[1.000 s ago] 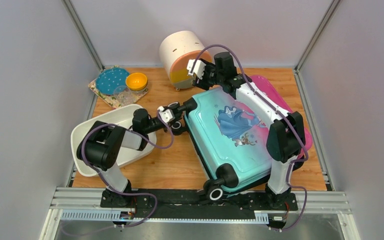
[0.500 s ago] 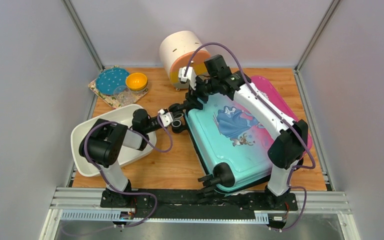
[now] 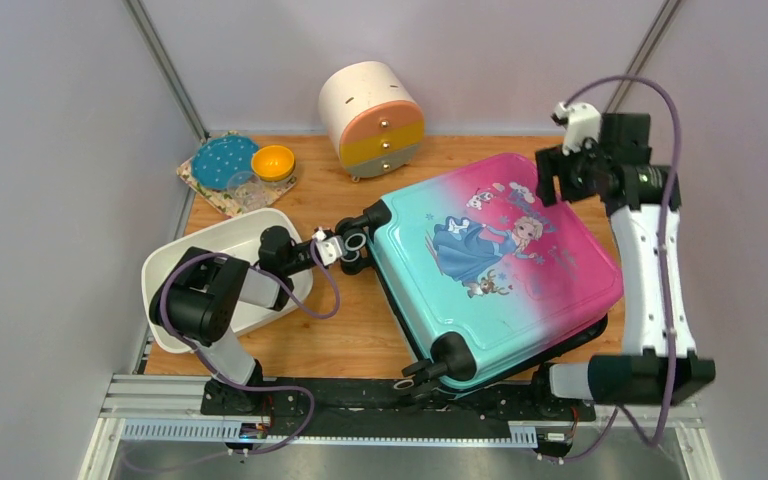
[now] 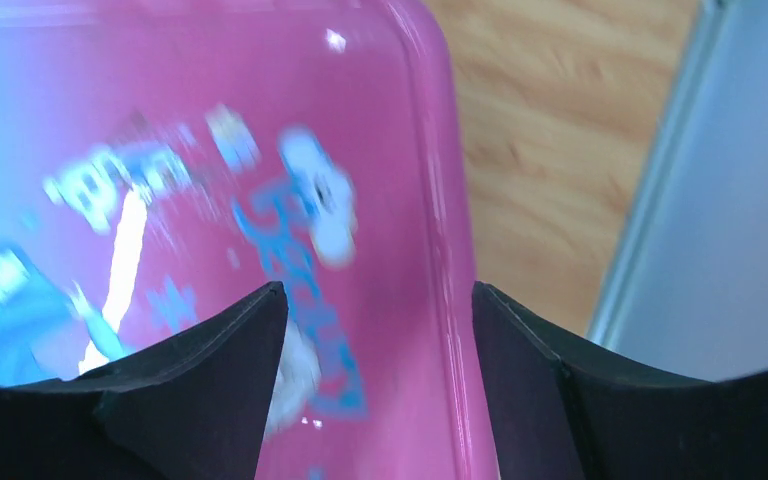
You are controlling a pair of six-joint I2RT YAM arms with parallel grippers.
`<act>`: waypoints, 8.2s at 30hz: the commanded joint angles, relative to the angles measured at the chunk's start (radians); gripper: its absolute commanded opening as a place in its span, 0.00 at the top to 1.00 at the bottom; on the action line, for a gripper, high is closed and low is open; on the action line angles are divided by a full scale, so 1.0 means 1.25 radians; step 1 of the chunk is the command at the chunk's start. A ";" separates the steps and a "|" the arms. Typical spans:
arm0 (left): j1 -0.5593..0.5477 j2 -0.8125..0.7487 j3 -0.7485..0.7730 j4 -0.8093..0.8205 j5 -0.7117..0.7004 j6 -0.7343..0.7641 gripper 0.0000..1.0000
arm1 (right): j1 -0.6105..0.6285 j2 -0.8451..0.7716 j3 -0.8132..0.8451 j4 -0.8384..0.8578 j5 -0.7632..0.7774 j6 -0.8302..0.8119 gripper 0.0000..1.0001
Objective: Open, take out, and arrange the luggage
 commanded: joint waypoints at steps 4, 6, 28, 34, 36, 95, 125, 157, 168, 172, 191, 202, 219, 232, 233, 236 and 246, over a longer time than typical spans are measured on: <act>-0.006 -0.041 0.008 0.085 0.016 0.038 1.00 | -0.241 -0.297 -0.320 -0.203 0.273 -0.028 0.30; -0.008 -0.040 0.007 0.083 0.016 0.042 1.00 | -0.342 -0.358 -0.439 -0.197 0.324 -0.093 0.29; -0.023 -0.049 -0.003 0.067 0.005 0.033 1.00 | -0.506 -0.378 -0.374 -0.285 0.001 -0.122 0.31; -0.026 -0.047 0.007 0.067 0.004 0.032 1.00 | -0.527 -0.363 -0.378 -0.246 0.330 -0.131 0.32; -0.027 -0.047 0.007 0.067 0.001 0.031 1.00 | -0.589 -0.403 -0.424 -0.244 0.333 -0.183 0.31; -0.088 -0.195 -0.111 0.012 0.023 -0.059 1.00 | -0.261 0.080 0.086 -0.155 0.040 -0.010 0.28; -0.124 -0.181 -0.120 -0.042 -0.047 -0.075 1.00 | -0.482 -0.055 -0.297 -0.207 0.031 0.141 0.37; -0.185 -0.148 -0.093 -0.005 -0.059 -0.069 1.00 | -0.309 -0.083 -0.081 -0.247 -0.039 0.057 0.25; -0.217 -0.119 -0.063 -0.017 -0.076 -0.035 1.00 | -0.149 -0.176 -0.310 -0.453 0.023 -0.019 0.24; -0.217 -0.119 -0.072 -0.019 -0.085 -0.028 1.00 | -0.115 -0.168 -0.367 -0.431 0.011 -0.014 0.23; -0.140 -0.184 -0.089 -0.087 -0.101 -0.023 1.00 | -0.058 -0.240 -0.339 -0.474 0.153 -0.135 1.00; -0.044 -0.164 -0.033 -0.157 -0.053 0.069 1.00 | -0.158 -0.233 -0.359 -0.474 0.195 -0.198 1.00; -0.027 0.167 0.322 -0.065 -0.128 -0.005 1.00 | -0.179 -0.274 -0.439 -0.476 0.194 -0.257 1.00; -0.158 0.198 0.391 -0.076 -0.124 -0.107 0.96 | -0.179 -0.373 -0.488 -0.482 0.039 -0.275 0.99; -0.165 0.204 0.399 -0.086 -0.125 -0.111 0.89 | -0.179 -0.370 -0.483 -0.482 0.032 -0.267 0.83; -0.183 0.205 0.428 -0.117 -0.158 -0.148 0.59 | -0.179 -0.364 -0.443 -0.483 0.014 -0.231 0.54; -0.105 -0.009 0.316 -0.374 -0.205 -0.140 0.32 | -0.179 -0.324 -0.140 -0.474 -0.158 -0.166 0.16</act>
